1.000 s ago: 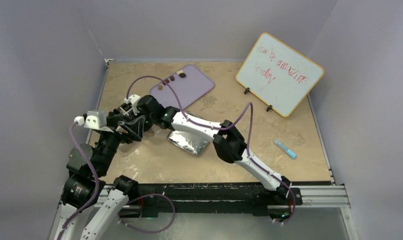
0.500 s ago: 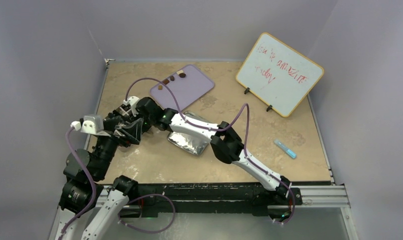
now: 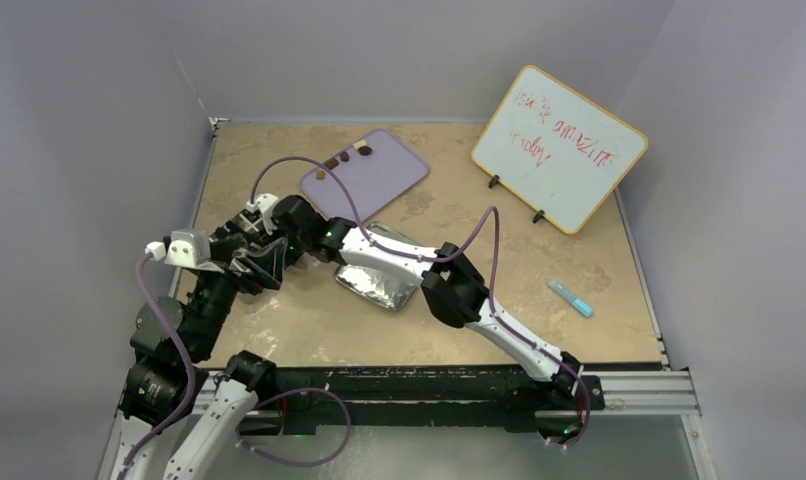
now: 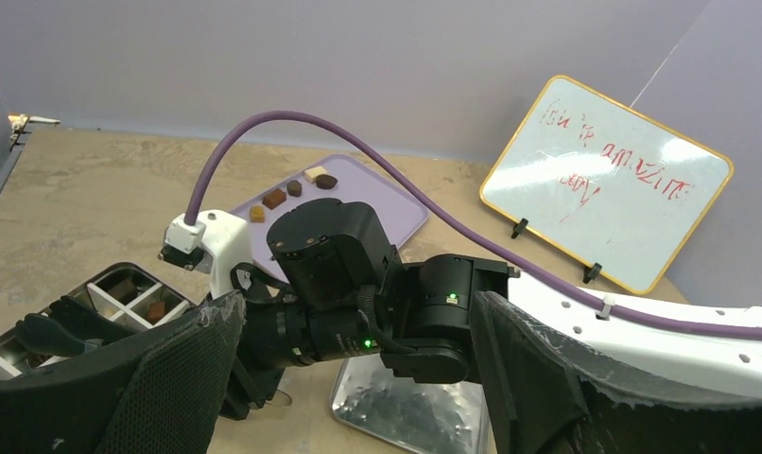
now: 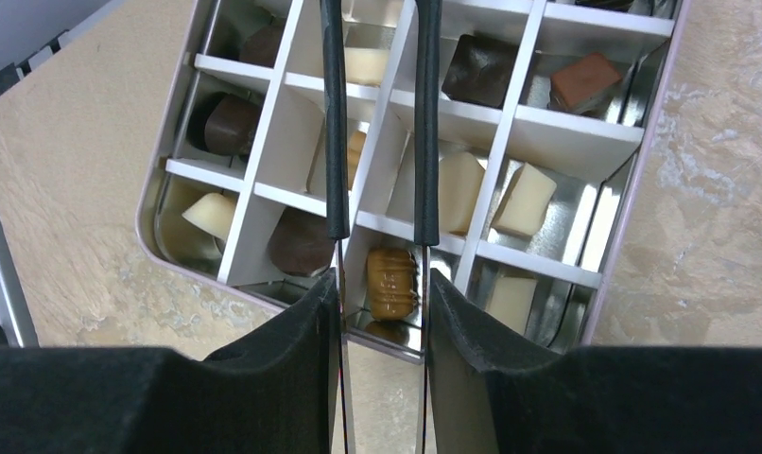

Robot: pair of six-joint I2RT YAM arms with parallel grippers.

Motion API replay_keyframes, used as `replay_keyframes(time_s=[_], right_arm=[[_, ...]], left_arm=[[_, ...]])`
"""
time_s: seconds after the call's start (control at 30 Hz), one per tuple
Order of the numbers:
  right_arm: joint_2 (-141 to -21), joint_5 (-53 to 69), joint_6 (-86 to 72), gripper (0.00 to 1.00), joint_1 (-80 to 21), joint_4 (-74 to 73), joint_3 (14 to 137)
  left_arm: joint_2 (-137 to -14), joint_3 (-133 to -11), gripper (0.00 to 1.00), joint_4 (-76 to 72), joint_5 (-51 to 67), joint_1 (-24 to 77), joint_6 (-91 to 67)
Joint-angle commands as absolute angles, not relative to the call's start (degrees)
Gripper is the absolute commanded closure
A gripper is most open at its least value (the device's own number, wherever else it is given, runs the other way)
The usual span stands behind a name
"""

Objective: Pack the chocolate
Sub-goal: Place the fake chocolate in the packing box.

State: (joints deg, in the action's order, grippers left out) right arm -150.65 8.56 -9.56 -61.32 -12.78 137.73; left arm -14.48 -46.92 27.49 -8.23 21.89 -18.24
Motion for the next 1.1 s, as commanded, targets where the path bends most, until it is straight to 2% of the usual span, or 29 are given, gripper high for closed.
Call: replay_keyframes(time_s=[0.0, 0.27, 0.6, 1.07], right_arm=[[-140.64, 9.66, -8.61, 0.64, -59.90, -8.92, 133.13], [-124.67, 9.84, -7.93, 0.66, -55.36, -0.40, 112.57], [-107.75, 11.08, -8.31, 0.67, -48.00, 5.04, 90.14], [-92.44, 11.42, -3.67, 0.66, -47.37, 4.58, 75.80]], left_arm=[[-15.20, -46.40, 0.14, 26.58, -8.22, 21.88, -17.49], [-17.97, -46.15, 0.19, 26.99, -8.65, 21.88, -22.16], [-31.42, -44.59, 0.18, 24.52, -8.49, 21.88, -35.79], [-51.92, -51.25, 0.17, 10.55, -7.30, 21.74, -43.50]])
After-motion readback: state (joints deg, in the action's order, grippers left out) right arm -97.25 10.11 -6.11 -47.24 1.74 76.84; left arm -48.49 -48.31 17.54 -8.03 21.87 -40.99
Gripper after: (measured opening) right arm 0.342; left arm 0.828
